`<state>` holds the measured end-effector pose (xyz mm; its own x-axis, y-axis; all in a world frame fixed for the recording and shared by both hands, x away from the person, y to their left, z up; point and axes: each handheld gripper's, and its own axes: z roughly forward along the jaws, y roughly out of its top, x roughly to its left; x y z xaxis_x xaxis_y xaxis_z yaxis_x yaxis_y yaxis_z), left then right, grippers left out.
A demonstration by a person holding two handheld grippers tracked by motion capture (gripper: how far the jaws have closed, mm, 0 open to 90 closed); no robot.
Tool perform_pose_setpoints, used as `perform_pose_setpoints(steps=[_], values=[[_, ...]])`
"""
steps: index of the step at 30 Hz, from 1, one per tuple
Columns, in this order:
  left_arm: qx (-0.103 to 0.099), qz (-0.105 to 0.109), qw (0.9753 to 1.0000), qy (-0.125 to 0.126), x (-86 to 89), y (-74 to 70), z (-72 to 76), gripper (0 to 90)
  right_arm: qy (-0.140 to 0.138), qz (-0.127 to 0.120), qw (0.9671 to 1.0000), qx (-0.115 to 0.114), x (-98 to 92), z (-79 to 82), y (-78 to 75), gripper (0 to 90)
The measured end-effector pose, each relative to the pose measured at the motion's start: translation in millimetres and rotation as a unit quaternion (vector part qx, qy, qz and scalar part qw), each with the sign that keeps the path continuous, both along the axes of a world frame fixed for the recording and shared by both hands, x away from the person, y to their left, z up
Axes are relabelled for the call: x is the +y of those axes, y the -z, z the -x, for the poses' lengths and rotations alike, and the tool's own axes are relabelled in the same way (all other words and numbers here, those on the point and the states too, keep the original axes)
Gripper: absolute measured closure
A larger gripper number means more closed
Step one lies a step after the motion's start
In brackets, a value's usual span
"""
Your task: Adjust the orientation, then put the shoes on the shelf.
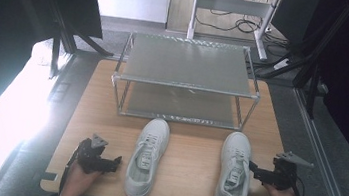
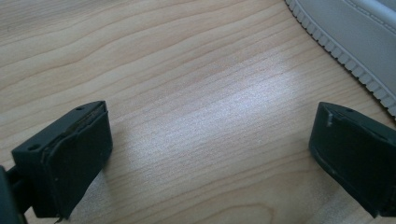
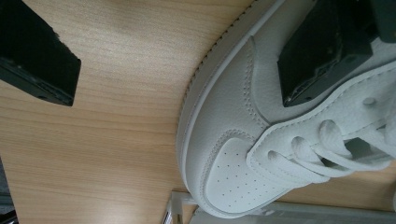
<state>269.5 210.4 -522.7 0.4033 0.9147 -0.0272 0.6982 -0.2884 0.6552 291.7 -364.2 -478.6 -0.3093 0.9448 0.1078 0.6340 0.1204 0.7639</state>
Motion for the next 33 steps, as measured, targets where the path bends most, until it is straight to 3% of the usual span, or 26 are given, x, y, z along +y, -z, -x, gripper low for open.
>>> perform_pose_setpoints(steps=[8,11,16,21,33], values=[[0.012,-0.003,0.9999,-0.005,-2.7,-2.4,0.9,0.0,-0.008,0.005,1.0000,0.002,-0.6,3.7,-4.9,1.9],[0.016,0.011,0.9998,-0.007,-3.7,-4.6,3.6,0.4,-0.010,0.010,0.9999,-0.003,-1.1,7.3,-6.7,1.9],[0.001,0.019,0.9998,-0.010,-5.6,-12.1,10.6,0.0,-0.011,0.004,0.9998,-0.016,-4.3,16.3,-12.4,1.9],[-0.013,0.041,0.9989,-0.019,-3.1,-23.4,17.8,0.0,-0.011,0.000,0.9995,-0.028,-5.7,24.2,-17.6,1.2],[-0.048,0.106,0.9932,-0.007,-5.5,-63.4,44.8,0.0,-0.024,-0.023,0.9988,-0.035,7.9,50.2,-35.1,1.2]])
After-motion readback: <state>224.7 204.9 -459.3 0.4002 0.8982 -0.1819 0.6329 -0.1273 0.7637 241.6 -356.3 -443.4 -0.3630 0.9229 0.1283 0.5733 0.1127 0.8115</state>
